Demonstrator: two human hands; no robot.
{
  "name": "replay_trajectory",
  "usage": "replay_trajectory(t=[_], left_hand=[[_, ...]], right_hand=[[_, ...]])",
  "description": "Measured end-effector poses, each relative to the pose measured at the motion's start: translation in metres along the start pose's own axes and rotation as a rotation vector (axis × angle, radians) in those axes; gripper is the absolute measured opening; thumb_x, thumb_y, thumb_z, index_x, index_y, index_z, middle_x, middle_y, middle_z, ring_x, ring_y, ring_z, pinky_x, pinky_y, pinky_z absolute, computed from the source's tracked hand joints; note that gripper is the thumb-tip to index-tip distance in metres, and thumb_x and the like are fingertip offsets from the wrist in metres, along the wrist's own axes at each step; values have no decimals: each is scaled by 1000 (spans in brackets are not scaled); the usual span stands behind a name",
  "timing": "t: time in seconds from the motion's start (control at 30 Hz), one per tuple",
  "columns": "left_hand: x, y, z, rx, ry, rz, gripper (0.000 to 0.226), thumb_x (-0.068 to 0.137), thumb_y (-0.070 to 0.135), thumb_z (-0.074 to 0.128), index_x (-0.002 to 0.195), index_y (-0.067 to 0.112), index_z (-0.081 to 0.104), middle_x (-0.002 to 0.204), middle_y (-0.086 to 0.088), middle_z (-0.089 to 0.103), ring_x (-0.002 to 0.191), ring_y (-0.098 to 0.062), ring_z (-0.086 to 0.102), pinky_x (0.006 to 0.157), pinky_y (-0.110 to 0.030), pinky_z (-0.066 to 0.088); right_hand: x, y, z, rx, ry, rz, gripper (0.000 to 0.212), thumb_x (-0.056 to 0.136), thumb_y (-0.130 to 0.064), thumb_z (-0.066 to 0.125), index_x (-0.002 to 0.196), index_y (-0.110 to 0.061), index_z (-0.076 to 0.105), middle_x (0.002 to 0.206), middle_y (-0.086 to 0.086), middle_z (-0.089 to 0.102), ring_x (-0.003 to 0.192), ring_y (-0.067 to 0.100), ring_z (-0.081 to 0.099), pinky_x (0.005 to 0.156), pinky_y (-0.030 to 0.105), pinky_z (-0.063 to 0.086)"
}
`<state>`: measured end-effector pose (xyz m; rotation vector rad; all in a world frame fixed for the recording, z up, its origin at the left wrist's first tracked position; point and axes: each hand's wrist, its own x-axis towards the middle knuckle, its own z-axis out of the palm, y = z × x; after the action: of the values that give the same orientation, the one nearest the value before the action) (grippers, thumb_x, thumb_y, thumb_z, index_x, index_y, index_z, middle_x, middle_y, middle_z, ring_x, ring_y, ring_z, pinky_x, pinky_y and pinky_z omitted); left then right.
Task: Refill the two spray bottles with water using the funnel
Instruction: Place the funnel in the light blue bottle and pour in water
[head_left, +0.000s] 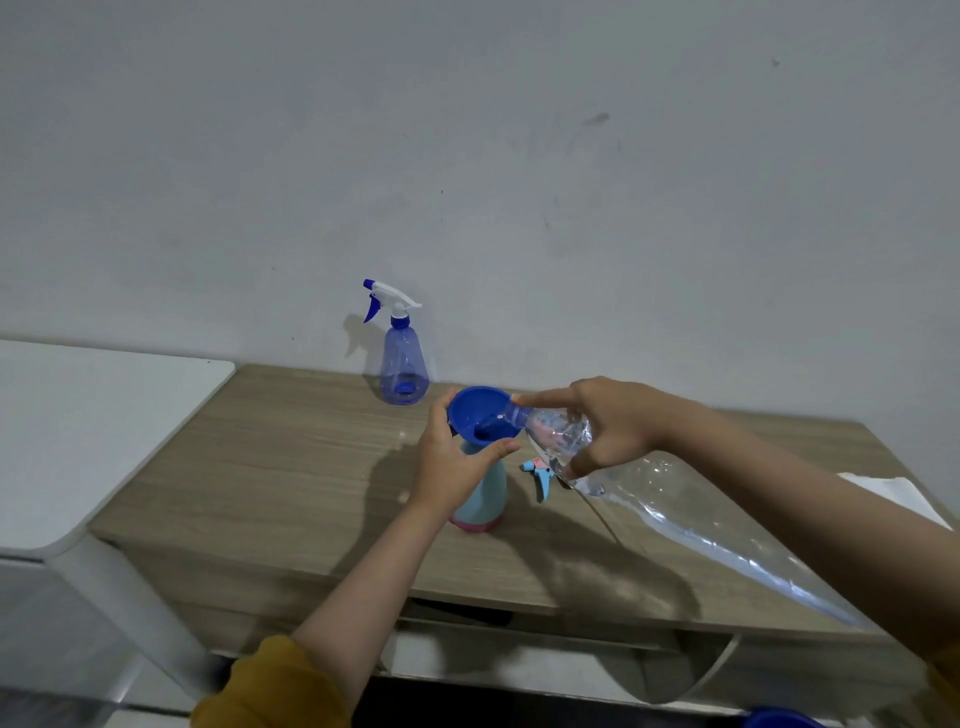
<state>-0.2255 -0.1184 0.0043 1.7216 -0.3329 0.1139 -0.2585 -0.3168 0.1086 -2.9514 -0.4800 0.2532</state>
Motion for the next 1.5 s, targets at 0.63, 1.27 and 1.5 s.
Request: replay_trajectory(t=[0.63,1.27,1.5], left_hand=[[1,1,2,21,44,-20,73,64,35,83,121,31,38,108,23,47,100,3,50,76,-5,39],[3,-10,9,-28,55,-50,98,66,37,80,144,21,23,122,20,40,118,-5,43,100,-26,38],[1,-14,10,-25,39,-45,110,59,40,82,145,21,18,126,16,41,120,-5,42,96,-20,34]], right_hand=[[-37,45,-19,281,864,-38,92,66,-57,70,145,-49,23,110,4,57,72,11,62,74,40,56],[-31,107,49,271,1285,306,100,74,-44,70,151,-25,10,128,18,38,118,29,41,99,42,43],[-16,66,58,-134,1421,205,65,79,-36,69,132,-9,44,134,18,32,126,34,34,101,50,35]])
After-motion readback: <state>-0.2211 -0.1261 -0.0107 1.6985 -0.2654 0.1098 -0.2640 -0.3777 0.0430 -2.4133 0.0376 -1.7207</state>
